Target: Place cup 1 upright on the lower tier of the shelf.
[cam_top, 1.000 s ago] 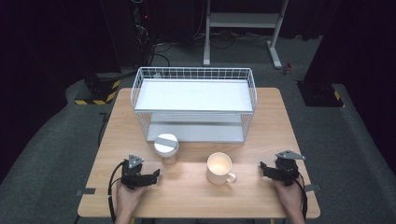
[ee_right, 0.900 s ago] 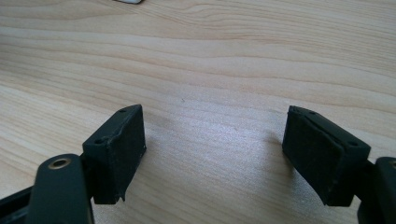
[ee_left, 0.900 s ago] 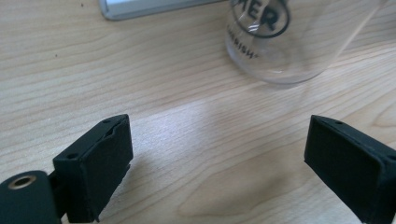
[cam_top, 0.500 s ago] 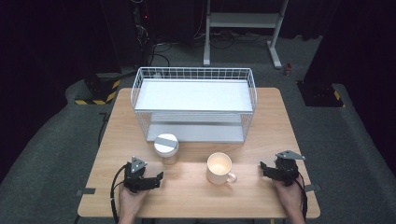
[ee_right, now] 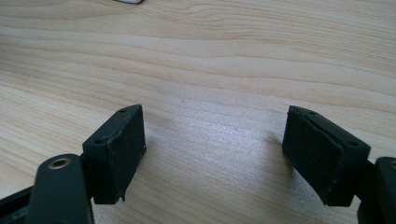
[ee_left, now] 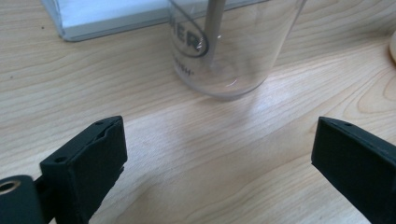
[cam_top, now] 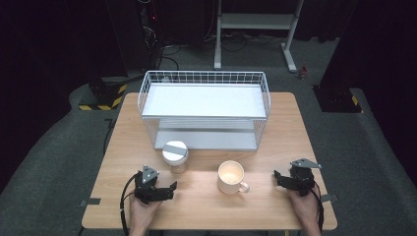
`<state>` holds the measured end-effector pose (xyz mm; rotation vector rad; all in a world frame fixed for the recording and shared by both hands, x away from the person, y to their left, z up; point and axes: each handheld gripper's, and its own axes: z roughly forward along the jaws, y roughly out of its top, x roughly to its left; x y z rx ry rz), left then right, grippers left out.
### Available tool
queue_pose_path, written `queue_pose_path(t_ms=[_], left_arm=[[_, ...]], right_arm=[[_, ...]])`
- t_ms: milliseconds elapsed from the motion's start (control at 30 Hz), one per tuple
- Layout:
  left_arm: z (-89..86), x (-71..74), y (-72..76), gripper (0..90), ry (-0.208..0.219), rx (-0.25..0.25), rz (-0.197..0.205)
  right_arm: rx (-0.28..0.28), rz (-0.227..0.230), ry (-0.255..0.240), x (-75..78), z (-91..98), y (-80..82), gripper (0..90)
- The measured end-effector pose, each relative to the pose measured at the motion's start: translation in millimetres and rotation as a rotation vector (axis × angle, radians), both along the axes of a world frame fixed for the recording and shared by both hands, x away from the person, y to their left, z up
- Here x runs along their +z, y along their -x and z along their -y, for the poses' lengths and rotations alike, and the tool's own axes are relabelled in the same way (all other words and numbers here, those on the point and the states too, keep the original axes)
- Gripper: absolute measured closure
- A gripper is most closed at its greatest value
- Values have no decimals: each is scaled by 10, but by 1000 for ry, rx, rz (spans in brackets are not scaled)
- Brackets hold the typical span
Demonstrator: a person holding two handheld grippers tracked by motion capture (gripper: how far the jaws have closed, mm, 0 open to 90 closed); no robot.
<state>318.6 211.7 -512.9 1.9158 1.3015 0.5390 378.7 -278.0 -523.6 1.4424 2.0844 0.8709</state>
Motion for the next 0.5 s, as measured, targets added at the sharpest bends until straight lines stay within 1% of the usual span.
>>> queue_pose_path(t_ms=[67,233,333,367,400,467,500], left_arm=[[28,9,-16,29,7,-1,-2],[85,38,-65,23,1,-5,6],[126,70,-129,20,-1,-2,13],[126,70,-129,20,-1,-2,13],[147,87,-163,20,4,2,19],[157,93,-184,20,10,8,23],[158,99,-197,20,5,7,22]], right_arm=[[0,0,0,0,0,0,212],[0,0,0,0,0,0,212],[0,0,0,0,0,0,212],[0,0,0,0,0,0,212],[0,0,0,0,0,0,212],[0,0,0,0,0,0,212],[0,0,0,0,0,0,212]])
